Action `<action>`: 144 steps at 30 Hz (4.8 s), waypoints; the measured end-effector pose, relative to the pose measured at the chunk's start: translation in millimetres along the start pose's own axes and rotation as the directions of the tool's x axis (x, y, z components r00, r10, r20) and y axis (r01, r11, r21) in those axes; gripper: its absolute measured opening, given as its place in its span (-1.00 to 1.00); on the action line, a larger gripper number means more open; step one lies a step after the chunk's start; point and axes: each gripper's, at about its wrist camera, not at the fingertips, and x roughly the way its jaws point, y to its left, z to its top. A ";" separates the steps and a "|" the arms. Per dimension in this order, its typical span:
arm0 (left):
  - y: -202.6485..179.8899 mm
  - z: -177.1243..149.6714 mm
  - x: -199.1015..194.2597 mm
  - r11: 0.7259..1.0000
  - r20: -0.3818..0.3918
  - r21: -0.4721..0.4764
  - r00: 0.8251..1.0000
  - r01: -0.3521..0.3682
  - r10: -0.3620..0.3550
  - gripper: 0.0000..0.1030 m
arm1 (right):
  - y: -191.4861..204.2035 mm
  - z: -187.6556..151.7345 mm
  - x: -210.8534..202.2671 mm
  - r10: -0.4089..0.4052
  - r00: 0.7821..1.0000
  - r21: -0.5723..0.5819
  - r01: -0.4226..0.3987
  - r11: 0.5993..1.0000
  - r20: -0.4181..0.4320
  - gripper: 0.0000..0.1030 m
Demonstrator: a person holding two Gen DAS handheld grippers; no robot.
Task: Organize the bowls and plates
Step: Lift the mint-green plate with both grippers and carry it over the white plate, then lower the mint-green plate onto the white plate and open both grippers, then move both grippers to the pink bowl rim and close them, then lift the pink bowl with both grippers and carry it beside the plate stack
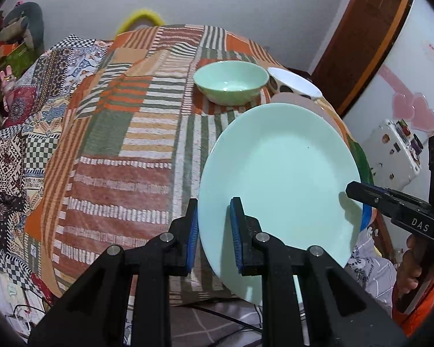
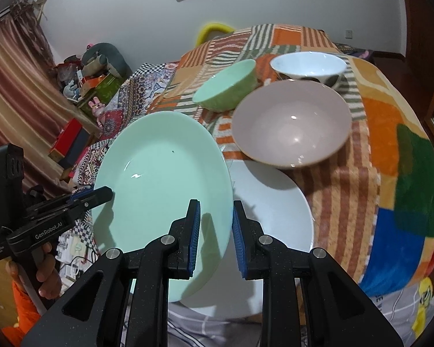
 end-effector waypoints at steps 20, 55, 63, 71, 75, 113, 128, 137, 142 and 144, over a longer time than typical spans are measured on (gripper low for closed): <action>-24.0 -14.8 58.0 0.999 -0.170 0.032 0.985 0.007 -0.002 -0.63 | -32.6 -23.7 7.4 -0.032 0.998 0.104 0.038 0.994 -0.059 -0.58; -36.0 0.6 84.0 0.997 -0.202 0.079 0.979 -0.010 0.025 -0.58 | -55.2 -31.8 6.2 -0.038 0.995 0.160 0.052 0.986 -0.089 -0.59; -40.3 5.6 70.8 0.991 -0.136 0.126 0.988 -0.050 0.067 -0.25 | -48.0 -27.3 -6.0 -0.138 0.990 0.107 0.141 0.984 -0.032 -0.55; -44.5 14.5 57.0 0.990 -0.086 0.131 0.994 -0.057 0.068 -0.23 | -54.0 -20.4 -19.1 -0.130 0.992 0.118 0.130 0.984 -0.012 -0.42; -54.7 24.1 48.2 0.987 -0.044 0.152 0.997 -0.055 0.062 -0.22 | -56.2 -20.9 -23.0 -0.129 0.992 0.120 0.126 0.985 0.012 -0.42; -83.5 123.9 156.8 0.991 -0.042 0.116 0.997 0.071 -0.067 0.09 | -96.1 51.2 14.1 -0.151 0.985 0.167 0.135 0.977 0.082 0.03; -84.2 125.3 177.1 0.986 -0.080 0.104 0.989 0.129 -0.121 -0.59 | -96.7 46.1 29.8 -0.144 0.989 0.143 0.139 0.980 0.028 -0.56; -85.2 119.2 156.9 0.987 -0.071 0.096 0.990 0.130 -0.123 -0.60 | -95.2 45.9 18.5 -0.137 0.990 0.153 0.131 0.980 0.028 -0.57; -86.9 115.0 135.0 0.986 -0.041 0.105 0.992 0.127 -0.123 -0.60 | -87.8 44.9 11.3 -0.128 0.991 0.151 0.121 0.981 0.037 -0.57; -88.1 113.5 123.3 0.986 -0.023 0.111 0.992 0.124 -0.122 -0.59 | -83.2 44.9 7.1 -0.126 0.991 0.146 0.118 0.982 0.047 -0.57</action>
